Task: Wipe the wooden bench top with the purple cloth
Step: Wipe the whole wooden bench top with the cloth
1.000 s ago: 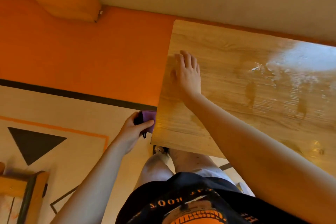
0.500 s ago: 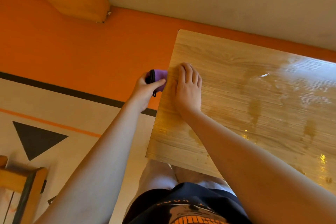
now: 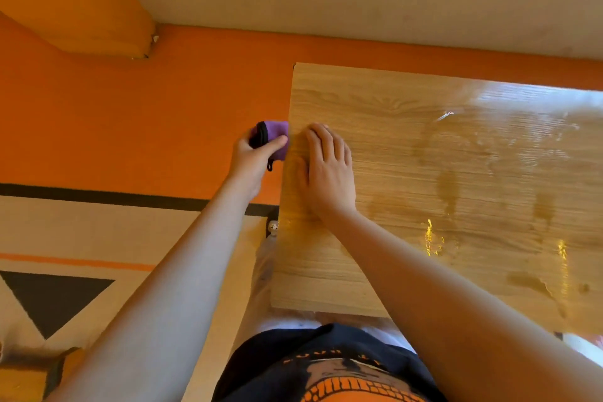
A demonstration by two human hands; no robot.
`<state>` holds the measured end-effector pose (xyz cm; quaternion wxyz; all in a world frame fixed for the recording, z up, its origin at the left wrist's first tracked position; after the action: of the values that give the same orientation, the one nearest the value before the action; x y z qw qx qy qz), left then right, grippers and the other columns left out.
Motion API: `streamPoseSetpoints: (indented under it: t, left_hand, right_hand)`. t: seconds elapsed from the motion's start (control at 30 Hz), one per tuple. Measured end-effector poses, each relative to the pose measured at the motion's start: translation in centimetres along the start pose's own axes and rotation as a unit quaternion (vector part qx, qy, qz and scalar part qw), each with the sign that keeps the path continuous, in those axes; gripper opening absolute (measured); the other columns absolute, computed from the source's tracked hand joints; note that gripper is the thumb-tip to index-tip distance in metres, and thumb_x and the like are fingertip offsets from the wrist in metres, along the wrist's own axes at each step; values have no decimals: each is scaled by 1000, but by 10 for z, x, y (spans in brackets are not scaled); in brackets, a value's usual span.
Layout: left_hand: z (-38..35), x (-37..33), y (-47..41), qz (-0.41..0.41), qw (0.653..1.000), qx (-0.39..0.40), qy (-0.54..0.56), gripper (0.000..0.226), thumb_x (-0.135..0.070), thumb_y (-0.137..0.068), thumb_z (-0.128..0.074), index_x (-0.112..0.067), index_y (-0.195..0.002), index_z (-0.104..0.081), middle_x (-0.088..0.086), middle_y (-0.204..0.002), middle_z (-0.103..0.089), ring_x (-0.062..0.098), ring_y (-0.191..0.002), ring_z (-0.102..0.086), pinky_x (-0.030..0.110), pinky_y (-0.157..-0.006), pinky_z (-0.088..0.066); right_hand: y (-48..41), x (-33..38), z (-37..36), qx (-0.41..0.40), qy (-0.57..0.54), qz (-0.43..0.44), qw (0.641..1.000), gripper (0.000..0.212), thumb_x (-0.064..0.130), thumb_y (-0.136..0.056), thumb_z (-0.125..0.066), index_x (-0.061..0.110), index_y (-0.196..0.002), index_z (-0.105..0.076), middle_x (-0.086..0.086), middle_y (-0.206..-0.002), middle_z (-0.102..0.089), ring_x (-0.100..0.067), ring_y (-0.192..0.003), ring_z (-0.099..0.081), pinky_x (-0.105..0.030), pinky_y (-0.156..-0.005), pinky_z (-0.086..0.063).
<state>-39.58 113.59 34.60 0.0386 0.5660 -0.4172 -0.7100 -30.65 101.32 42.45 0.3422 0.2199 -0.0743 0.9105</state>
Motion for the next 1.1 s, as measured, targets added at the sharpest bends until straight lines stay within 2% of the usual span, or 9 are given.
streamPoseSetpoints:
  t: [0.13, 0.23, 0.4, 0.53, 0.63, 0.73, 0.87, 1.0, 1.1]
  left_hand:
    - [-32, -55, -61, -25, 1000, 0, -10, 42, -8, -75, -78, -3, -113, -61, 11, -102, -66, 23, -87, -62, 26, -61, -48]
    - [-34, -62, -62, -21, 999, 13, -23, 40, -8, -75, -79, -7, -110, -62, 10, -103, -67, 23, -88, -63, 27, -64, -49]
    - [-10, -20, -21, 43, 994, 80, -53, 27, -8, -75, -79, -20, -95, -65, 4, -98, -69, 23, -96, -65, 34, -82, -54]
    - [-17, -39, -34, 15, 995, 60, -73, 27, -9, -74, -80, -21, -93, -64, 4, -100, -68, 23, -97, -65, 37, -85, -54]
    - [-38, -79, -74, -28, 995, 47, -78, 30, -8, -75, -79, -14, -99, -62, 6, -101, -65, 23, -94, -63, 36, -82, -53]
    - [-55, -108, -102, -72, 986, 67, -137, 43, -8, -75, -78, -3, -115, -62, 9, -106, -65, 19, -91, -61, 25, -71, -50]
    - [-48, -106, -102, -69, 981, 89, -159, 47, -9, -74, -79, -3, -117, -61, 12, -114, -66, 24, -99, -63, 34, -84, -52]
    - [-36, -80, -87, -51, 983, 107, -142, 32, -9, -72, -81, -20, -95, -61, 0, -97, -66, 21, -94, -63, 30, -77, -49]
    - [-38, -85, -89, -59, 982, 101, -148, 32, -11, -73, -81, -20, -97, -62, -1, -97, -67, 18, -92, -63, 27, -75, -49]
  right_hand:
    - [-1, -1, -2, -19, 18, 8, 1000, 45, 22, -92, -47, 10, -136, -44, -7, -143, -42, -24, -136, -32, -40, -111, -28]
    - [-1, -1, -4, -20, 25, 4, 999, 46, 23, -92, -46, 11, -136, -42, -7, -143, -42, -24, -136, -31, -39, -112, -26]
    - [0, 1, -3, -25, 19, 2, 1000, 45, 25, -93, -43, 9, -135, -44, -9, -143, -42, -24, -137, -31, -38, -112, -24]
    - [1, 1, -2, -25, 24, -3, 999, 46, 23, -91, -46, 8, -134, -45, -9, -143, -43, -24, -136, -32, -39, -111, -26]
    - [-5, 1, 4, -22, 4, -11, 1000, 43, 24, -88, -51, 10, -128, -51, -7, -136, -49, -24, -127, -39, -40, -106, -31]
    - [-25, -10, 17, -35, 16, -32, 999, 39, 22, -86, -56, 9, -123, -54, -8, -130, -52, -26, -120, -43, -46, -102, -38]
    - [-45, -44, 27, -25, 27, -115, 993, 52, 25, -93, -50, 9, -141, -38, -11, -149, -33, -29, -139, -25, -45, -115, -21]
    - [-39, -47, 23, -26, 57, -99, 993, 53, 31, -97, -42, 5, -143, -35, -13, -150, -33, -27, -141, -24, -44, -117, -16]
    - [-43, -48, 22, -32, 63, -101, 992, 54, 32, -97, -40, 4, -143, -34, -13, -150, -34, -28, -141, -24, -44, -117, -16]
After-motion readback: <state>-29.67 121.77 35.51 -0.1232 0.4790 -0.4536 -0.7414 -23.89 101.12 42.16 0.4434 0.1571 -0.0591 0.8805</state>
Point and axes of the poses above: each hand's wrist, its own y-axis away from the middle knuckle, its own z-axis out of the back of the hand, x = y × z, the point moved 9 cm from there along -y, towards the middle knuckle
